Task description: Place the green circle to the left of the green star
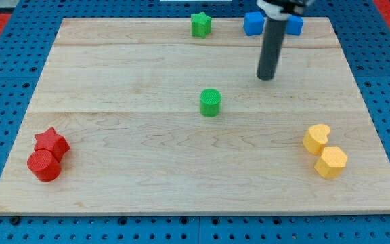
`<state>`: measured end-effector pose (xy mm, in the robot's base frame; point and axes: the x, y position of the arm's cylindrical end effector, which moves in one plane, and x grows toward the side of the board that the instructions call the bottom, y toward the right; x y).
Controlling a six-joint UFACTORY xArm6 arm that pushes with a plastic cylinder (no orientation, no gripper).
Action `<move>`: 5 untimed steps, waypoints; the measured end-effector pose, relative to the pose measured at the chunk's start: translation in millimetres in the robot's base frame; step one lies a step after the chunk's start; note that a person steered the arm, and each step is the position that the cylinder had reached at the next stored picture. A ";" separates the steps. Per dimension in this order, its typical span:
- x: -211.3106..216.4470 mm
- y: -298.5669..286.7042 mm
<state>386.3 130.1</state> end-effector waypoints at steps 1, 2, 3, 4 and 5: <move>47.8 -29.2; 66.4 -97.7; 43.3 -148.7; 13.8 -178.8; -6.9 -168.2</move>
<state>379.4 -38.1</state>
